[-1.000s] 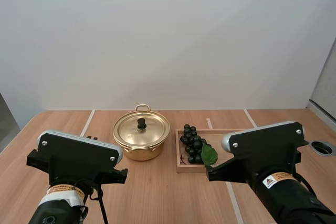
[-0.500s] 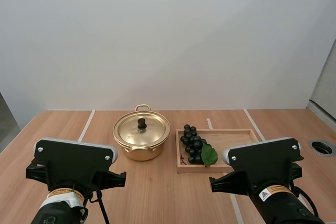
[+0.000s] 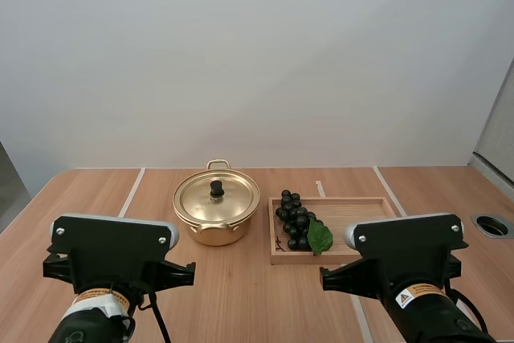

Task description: Open the pot, put the pineapple inside, and close it

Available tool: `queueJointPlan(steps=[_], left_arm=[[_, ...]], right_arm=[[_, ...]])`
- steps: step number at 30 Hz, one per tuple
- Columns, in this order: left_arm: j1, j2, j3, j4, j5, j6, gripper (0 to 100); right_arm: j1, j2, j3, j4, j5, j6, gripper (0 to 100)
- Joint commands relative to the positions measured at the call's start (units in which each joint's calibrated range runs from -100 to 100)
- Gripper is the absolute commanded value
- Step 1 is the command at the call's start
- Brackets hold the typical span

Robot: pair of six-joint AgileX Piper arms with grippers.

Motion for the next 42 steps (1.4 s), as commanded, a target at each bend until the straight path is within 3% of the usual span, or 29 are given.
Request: queueJointPlan(steps=[1,9,11,13,42], left_arm=[[-0.13,-0.31,0.0,-0.76,-1.33,-0.34,47],[-0.13,-0.31,0.0,-0.76,-0.58,1.07,45],[-0.13,-0.31,0.0,-0.76,-0.58,1.07,31],[-0.13,-0.31,0.0,-0.6,-0.58,1.07,0],[-0.05,-0.31,0.0,-0.38,-0.65,0.55,0]], right_arm=[[0.76,-0.33,0.09,-0.34,-1.17,0.19,0],[1.44,-0.33,0.09,-0.34,-1.62,0.1,0],[1.44,-0.33,0.09,-1.21,-0.93,0.12,0],[1.44,-0.33,0.09,-1.57,-0.93,0.12,0],[1.44,-0.33,0.09,-1.11,-1.1,1.48,0]])
